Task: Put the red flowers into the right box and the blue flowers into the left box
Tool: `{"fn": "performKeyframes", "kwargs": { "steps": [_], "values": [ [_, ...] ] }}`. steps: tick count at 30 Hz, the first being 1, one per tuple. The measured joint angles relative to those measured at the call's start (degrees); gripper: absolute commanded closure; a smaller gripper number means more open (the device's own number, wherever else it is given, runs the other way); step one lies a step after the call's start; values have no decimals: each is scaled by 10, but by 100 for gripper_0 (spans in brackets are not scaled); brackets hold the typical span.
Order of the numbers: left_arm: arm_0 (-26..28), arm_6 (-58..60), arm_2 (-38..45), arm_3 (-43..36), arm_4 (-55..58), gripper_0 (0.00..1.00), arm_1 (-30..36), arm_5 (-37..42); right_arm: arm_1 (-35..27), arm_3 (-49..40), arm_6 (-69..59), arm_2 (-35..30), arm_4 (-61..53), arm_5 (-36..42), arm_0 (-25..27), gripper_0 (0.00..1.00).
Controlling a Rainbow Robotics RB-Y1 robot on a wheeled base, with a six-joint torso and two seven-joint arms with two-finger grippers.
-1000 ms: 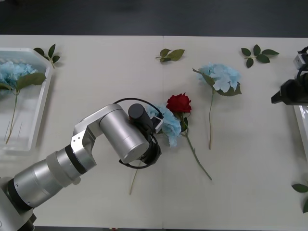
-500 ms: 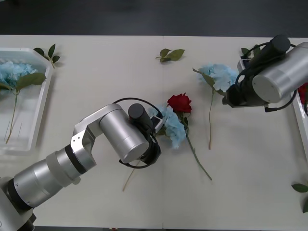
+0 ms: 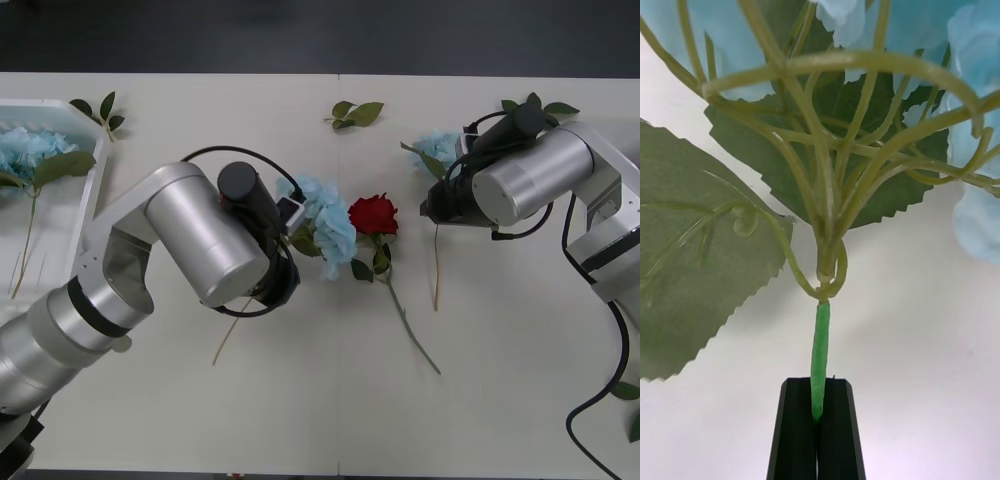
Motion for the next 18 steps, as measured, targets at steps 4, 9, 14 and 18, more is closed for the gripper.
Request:
{"fn": "performKeyframes", "kwargs": {
  "steps": [4,9,14,18],
  "values": [
    [0,0,46,-28,7,100,10,42,16,28,0,0,13,-24,0,8],
    [0,-2,119,-40,34,100,12,75,31,50,0,0,20,-42,0,9],
    [0,-22,220,-40,62,100,17,101,42,64,0,0,29,-52,0,10],
    [0,-82,291,-40,62,100,45,118,44,82,0,0,28,-58,-9,17]
  ]
}}
